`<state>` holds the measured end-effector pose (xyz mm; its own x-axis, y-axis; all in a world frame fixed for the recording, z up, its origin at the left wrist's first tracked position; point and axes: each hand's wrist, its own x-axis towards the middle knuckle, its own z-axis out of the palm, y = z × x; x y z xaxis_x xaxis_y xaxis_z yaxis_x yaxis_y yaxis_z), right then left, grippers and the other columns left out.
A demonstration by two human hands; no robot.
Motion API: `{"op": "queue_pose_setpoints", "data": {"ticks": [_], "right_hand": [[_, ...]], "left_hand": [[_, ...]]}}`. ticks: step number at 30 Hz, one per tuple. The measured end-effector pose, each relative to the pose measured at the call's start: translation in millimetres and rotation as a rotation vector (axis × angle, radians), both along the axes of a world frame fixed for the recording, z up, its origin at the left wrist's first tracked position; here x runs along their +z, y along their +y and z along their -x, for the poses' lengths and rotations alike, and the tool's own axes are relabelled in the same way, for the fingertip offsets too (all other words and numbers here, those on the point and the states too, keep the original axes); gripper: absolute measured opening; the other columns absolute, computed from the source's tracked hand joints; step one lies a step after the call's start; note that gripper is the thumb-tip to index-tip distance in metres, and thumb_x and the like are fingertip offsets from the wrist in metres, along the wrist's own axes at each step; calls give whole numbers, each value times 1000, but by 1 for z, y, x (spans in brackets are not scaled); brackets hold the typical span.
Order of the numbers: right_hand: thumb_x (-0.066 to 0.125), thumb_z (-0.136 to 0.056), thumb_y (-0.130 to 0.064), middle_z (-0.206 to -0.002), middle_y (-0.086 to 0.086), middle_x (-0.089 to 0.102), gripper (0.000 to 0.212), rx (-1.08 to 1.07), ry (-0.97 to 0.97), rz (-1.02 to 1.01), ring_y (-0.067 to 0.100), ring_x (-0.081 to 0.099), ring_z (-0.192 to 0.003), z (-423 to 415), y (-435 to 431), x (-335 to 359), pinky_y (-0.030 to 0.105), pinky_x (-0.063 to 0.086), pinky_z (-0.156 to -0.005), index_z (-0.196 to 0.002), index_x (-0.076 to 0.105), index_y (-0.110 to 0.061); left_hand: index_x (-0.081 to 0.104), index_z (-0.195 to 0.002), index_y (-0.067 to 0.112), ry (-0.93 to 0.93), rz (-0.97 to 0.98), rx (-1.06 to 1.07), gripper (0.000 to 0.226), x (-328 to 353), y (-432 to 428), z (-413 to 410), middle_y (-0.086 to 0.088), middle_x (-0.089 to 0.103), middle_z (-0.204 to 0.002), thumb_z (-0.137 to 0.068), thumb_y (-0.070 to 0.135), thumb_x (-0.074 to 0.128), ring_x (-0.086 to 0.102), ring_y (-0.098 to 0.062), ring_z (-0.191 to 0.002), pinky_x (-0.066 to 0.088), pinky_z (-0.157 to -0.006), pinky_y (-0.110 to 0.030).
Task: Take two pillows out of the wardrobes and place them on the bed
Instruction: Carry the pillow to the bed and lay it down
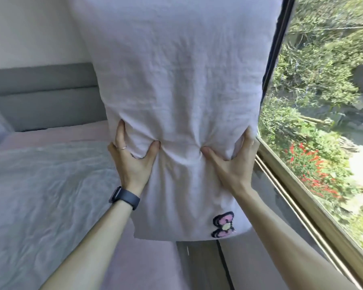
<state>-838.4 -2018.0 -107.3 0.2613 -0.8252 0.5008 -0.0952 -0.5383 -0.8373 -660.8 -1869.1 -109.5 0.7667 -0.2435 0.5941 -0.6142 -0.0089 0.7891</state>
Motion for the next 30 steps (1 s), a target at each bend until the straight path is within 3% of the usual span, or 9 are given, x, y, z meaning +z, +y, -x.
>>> {"op": "queue_pose_setpoints", "data": {"ticks": [2,6,9,13,16,19,22,27,30], "right_hand": [[94,-60,-45,-127,3,36,116,60,24,-21,4,33,-115,-24,-16,-5,26,32,-103,-153,27,-24],[93,-61,-48,-133,0,34,116,200,62,-57,-7,25,-113,-76,-44,-19,27,29,-104,-153,24,-30],[92,-62,-51,-133,3,37,114,268,106,-100,2,29,-119,-117,-63,-29,37,37,-109,-152,24,-33],[87,-59,-64,-138,2,40,112,362,168,-161,16,35,-130,-188,-94,-48,49,39,-111,-150,24,-44],[84,-59,-69,-142,2,40,111,438,224,-191,17,37,-130,-253,-121,-62,47,42,-109,-150,23,-47],[83,-62,-69,-147,3,34,113,528,309,-252,14,36,-127,-316,-142,-73,43,40,-110,-151,18,-48],[81,-62,-71,-155,4,25,117,566,377,-303,19,32,-141,-360,-161,-84,43,35,-115,-153,11,-49],[78,-59,-76,-156,2,21,120,613,528,-365,26,34,-143,-441,-202,-106,47,34,-116,-153,8,-46],[77,-59,-78,-157,6,21,123,661,624,-355,30,34,-142,-496,-230,-122,51,35,-115,-155,8,-42]], "left_hand": [[32,-153,13,4,-12,90,97,-8,-6,-15,10,38,-130,-74,48,76,34,14,-110,23,-92,5],[32,-153,11,13,-86,236,93,-24,-16,-44,-8,38,-132,-78,28,84,30,12,-105,21,-86,10],[31,-154,18,42,-112,281,97,-32,-23,-70,-13,43,-140,-75,46,80,34,-1,-110,19,-86,10],[31,-153,26,78,-136,321,96,-49,-41,-129,-4,45,-143,-73,59,72,42,-22,-130,21,-95,5],[30,-152,34,150,-163,354,95,-64,-57,-183,-5,47,-146,-71,64,71,43,-24,-135,27,-102,-5],[28,-151,42,258,-196,430,98,-82,-69,-237,-9,47,-146,-68,75,68,44,-24,-137,37,-111,-30],[28,-151,44,292,-241,472,98,-97,-82,-278,-9,48,-146,-69,79,67,45,-24,-138,39,-114,-45],[23,-149,53,419,-281,509,95,-117,-112,-335,6,37,-153,-70,77,70,37,-17,-142,32,-119,-44],[19,-149,55,536,-263,525,95,-129,-134,-369,5,31,-158,-73,74,71,30,-18,-145,25,-120,-36]]}}
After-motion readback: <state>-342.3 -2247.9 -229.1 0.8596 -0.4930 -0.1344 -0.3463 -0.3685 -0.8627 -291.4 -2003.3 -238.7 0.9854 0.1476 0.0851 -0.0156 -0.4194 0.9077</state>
